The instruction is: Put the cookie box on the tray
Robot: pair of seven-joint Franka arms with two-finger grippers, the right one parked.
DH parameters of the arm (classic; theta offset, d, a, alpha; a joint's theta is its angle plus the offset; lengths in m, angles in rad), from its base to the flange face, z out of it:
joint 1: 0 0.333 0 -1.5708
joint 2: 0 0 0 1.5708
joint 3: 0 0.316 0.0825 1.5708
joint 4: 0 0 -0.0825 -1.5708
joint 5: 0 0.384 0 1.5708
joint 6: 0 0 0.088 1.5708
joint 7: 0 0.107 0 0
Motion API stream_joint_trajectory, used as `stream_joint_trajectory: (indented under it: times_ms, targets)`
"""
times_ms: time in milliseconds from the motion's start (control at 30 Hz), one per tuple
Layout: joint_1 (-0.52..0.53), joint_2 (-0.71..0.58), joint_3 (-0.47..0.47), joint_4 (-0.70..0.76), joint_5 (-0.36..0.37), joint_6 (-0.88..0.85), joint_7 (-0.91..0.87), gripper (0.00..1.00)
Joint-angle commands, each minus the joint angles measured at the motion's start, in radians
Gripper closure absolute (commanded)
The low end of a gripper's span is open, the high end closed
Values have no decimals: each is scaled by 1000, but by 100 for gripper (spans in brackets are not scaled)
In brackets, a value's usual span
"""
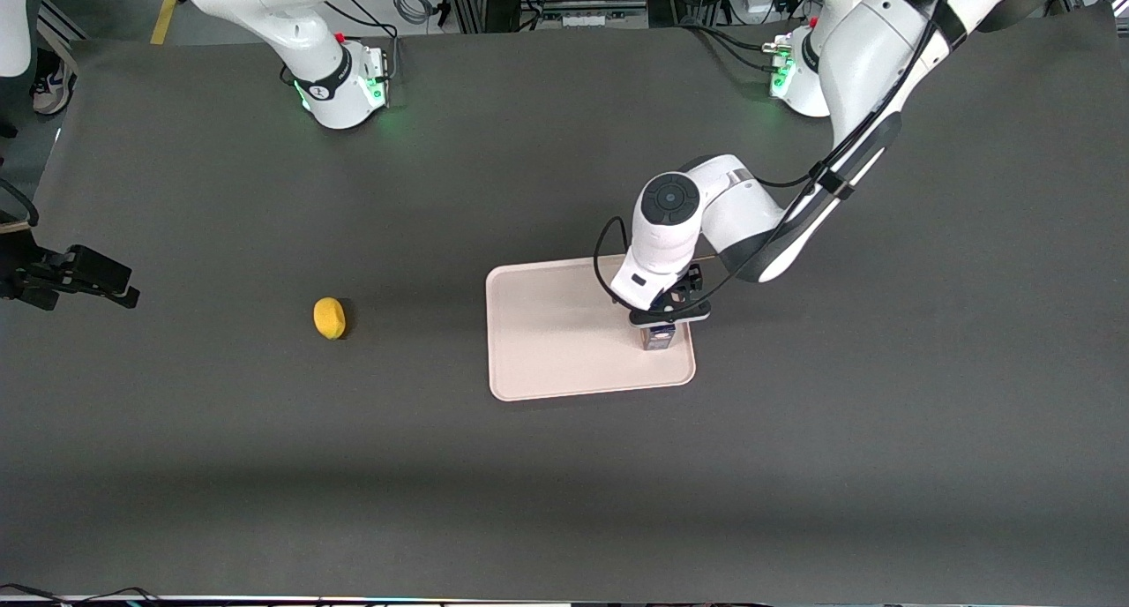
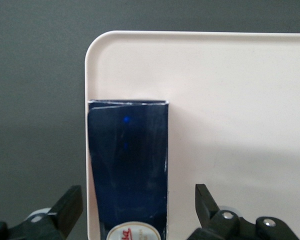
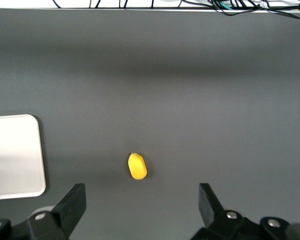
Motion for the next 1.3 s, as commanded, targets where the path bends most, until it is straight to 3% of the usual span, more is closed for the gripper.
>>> stream_joint_trajectory:
  times_ms: [0,267,500,633,900,1267]
  targets:
    - [2,-21,-6,37,23,-45,10,0]
    - [16,-74,-56,125,-35,-237,128,0]
    - [27,-166,-56,247,-210,-402,364,0]
    - [45,-209,-52,300,-262,-488,513,0]
    - [53,-253,40,454,-334,-677,803,0]
    - [64,-362,315,508,-438,-804,1354,0]
